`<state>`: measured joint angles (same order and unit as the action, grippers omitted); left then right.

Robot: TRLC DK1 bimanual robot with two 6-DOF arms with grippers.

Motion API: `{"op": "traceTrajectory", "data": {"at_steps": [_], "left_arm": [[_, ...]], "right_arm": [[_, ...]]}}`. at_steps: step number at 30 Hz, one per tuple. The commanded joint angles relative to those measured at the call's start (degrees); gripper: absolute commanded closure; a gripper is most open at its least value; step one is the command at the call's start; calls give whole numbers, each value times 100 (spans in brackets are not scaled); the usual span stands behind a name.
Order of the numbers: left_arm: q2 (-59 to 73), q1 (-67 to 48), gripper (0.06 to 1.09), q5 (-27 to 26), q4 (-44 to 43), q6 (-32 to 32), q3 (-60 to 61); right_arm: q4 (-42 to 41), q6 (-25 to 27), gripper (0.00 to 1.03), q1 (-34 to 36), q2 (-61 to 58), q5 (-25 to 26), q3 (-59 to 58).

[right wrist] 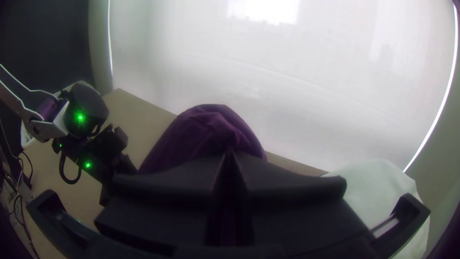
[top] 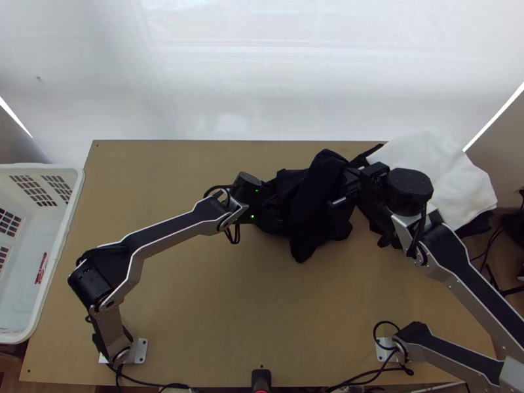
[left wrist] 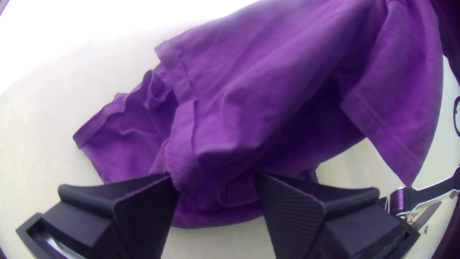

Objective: Fold the t-shirt

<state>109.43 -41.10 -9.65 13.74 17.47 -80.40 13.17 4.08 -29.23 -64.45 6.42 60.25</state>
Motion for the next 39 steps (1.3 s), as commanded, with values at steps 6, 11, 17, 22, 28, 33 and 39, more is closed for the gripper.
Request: {"op": "traceTrajectory", "data": {"at_steps": [6, 11, 17, 22, 28, 33, 39], "left_arm": [[79, 94, 105, -46, -301, 10, 112], [88, 164, 105, 16, -310, 72, 42], [-97, 278, 105, 16, -231, 116, -2], [-211, 340, 105, 16, -161, 116, 7], [-633, 568, 105, 25, 112, 125, -11], [-1248, 920, 105, 68, 569, 89, -37], [-2013, 1702, 105, 77, 982, 37, -37]], "right_arm": [[19, -56, 100, -91, 275, 9, -233], [28, -82, 100, -144, 433, 9, -373], [28, -153, 85, -144, 547, 9, -400], [1, -188, 101, -135, 565, 18, -382], [45, -241, 100, -100, 556, 18, -365], [45, -258, 100, -82, 529, 18, -347], [1, -276, 100, -47, 389, 18, -356]]}}
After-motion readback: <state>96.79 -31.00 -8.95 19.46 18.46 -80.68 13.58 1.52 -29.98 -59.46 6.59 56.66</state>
